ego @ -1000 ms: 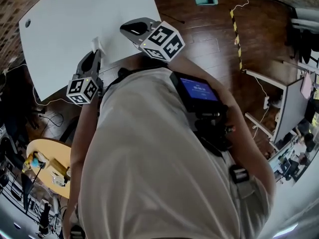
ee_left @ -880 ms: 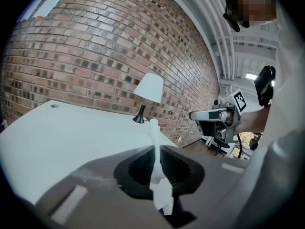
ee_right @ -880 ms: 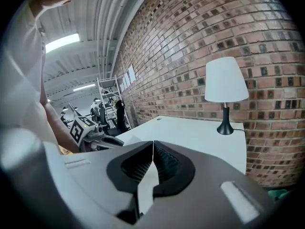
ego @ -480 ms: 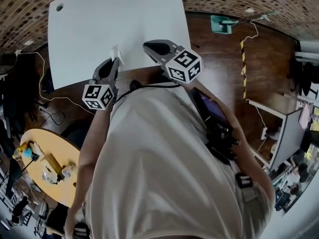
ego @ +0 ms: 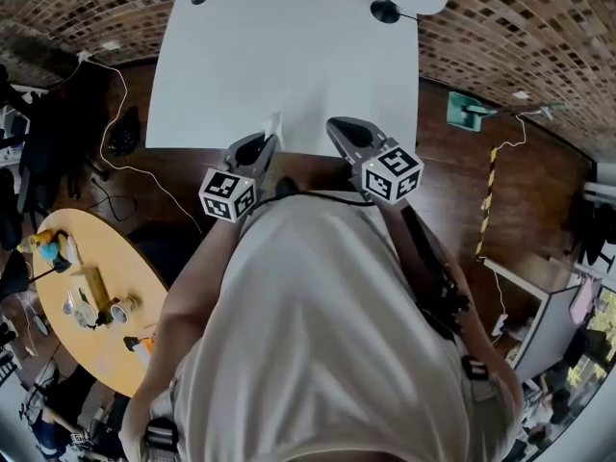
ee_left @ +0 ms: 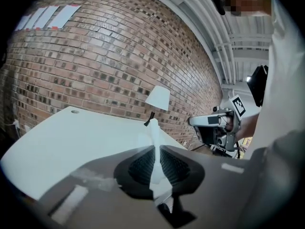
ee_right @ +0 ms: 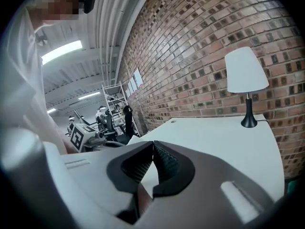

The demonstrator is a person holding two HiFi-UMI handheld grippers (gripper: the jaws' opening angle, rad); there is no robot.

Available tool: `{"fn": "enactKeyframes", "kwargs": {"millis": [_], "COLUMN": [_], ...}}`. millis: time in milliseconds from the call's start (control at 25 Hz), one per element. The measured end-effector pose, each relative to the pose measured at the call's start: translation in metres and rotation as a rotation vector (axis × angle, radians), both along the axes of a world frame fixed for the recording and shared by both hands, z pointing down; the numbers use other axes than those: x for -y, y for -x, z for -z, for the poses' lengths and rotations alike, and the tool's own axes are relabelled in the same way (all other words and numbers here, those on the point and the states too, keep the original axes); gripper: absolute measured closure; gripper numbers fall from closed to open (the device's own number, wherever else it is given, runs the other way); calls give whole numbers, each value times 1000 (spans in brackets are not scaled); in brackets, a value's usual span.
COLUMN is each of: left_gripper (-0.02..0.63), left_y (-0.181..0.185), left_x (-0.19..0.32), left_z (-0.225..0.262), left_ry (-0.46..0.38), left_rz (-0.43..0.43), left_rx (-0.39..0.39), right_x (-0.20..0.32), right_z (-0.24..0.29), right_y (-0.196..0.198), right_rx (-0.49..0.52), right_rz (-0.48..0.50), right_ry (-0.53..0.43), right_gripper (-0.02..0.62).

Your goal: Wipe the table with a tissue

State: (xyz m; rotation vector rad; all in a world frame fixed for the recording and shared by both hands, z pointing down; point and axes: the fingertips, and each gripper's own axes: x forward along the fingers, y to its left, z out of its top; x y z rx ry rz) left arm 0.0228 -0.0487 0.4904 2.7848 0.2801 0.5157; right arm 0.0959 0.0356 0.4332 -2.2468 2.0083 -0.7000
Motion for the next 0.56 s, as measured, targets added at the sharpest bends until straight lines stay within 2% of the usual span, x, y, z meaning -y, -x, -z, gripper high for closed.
{"fn": "enactKeyframes", "kwargs": {"millis": [560], "left_gripper": [571], "left_y": [-1], "left_x": [-2], "left_z": [-1], "left_ry": [10], "left_rz": [-38], "left_rx": [-18], "right_x": [1], "right_z": [-1], "right_y": [4], "right_rx": [-16], "right_rz": [-19], "right_ry": [7], "right_gripper": [588]}}
